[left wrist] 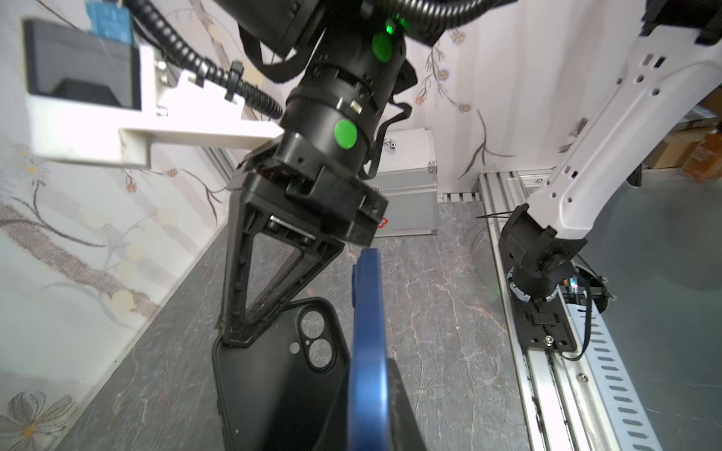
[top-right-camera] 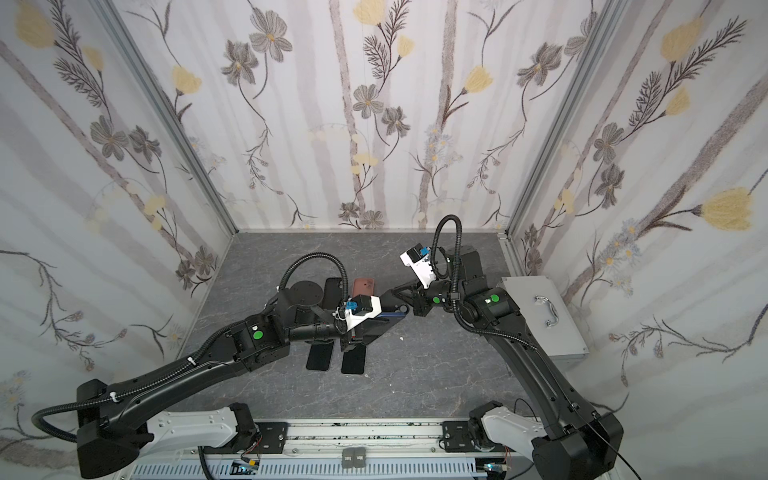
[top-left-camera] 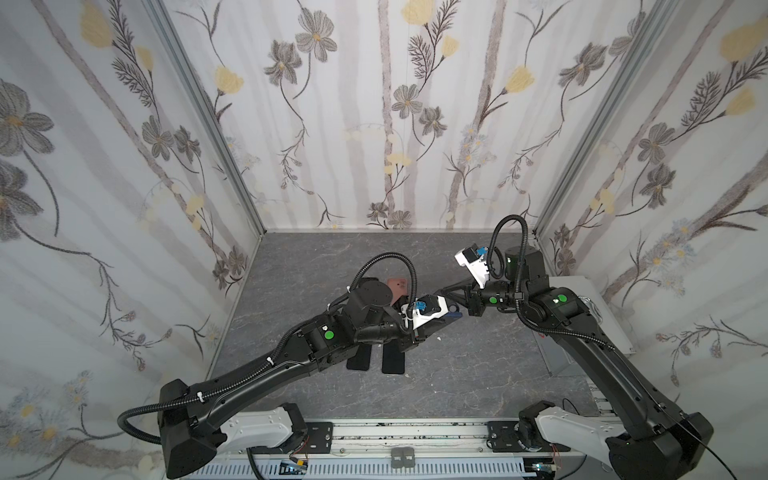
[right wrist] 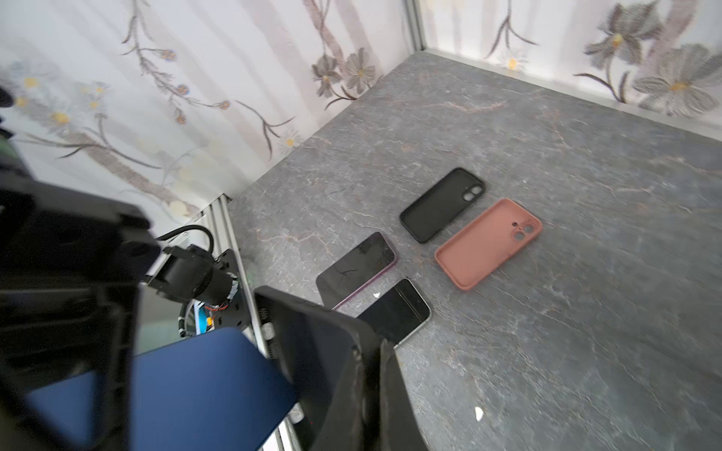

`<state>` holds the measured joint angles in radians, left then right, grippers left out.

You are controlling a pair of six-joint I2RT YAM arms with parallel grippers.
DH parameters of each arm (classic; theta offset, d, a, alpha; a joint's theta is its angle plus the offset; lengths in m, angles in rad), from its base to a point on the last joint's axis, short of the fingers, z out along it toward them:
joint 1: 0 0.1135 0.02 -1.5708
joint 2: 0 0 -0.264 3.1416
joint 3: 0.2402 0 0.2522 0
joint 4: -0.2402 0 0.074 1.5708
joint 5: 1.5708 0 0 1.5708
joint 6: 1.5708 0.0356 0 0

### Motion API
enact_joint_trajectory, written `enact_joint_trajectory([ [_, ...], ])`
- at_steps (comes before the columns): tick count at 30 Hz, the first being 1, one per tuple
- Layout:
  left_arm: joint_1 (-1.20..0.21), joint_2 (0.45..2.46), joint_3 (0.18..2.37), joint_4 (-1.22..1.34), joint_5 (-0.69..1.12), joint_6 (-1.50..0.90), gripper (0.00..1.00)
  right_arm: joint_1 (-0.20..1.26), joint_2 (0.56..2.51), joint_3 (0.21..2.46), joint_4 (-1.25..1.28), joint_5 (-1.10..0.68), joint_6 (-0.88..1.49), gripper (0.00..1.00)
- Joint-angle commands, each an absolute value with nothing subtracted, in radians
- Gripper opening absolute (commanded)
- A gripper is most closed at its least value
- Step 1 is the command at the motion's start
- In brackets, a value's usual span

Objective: Take the phone out of the phone case
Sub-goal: Remove the phone case from the phone, then place the phone at the center of the table.

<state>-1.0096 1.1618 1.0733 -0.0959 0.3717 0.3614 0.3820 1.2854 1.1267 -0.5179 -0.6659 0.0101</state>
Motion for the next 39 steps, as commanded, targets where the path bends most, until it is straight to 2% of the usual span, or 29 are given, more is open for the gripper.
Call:
enact_joint_trajectory([
  [1, -1.010, 1.145, 1.037, 0.050, 0.346, 0.267, 0.00, 0.345, 1.239, 1.074, -0.401, -0.492, 0.133, 0.00],
  [6, -0.995, 1.152, 0.945, 0.209, 0.173, 0.008, 0.00, 0.313, 1.126, 0.947, -0.297, -0.243, 0.207, 0.00],
  [9, -0.984, 1.168, 0.884, 0.282, 0.134, -0.161, 0.00, 0.296, 1.095, 0.906, -0.316, -0.119, 0.252, 0.00],
  [14, -0.971, 1.215, 0.845, 0.302, 0.158, -0.347, 0.00, 0.279, 1.041, 0.842, -0.346, -0.066, 0.256, 0.00],
  [21, -0.921, 1.341, 0.812, 0.308, 0.173, -0.591, 0.00, 0.269, 1.073, 0.865, -0.458, 0.010, 0.221, 0.00],
  [29, -0.880, 1.486, 0.802, 0.313, 0.233, -0.705, 0.00, 0.301, 1.076, 0.849, -0.543, 0.136, 0.285, 0.00],
  [39, -0.856, 1.639, 0.840, 0.313, 0.308, -0.777, 0.00, 0.351, 1.142, 0.820, -0.578, 0.105, 0.365, 0.00],
])
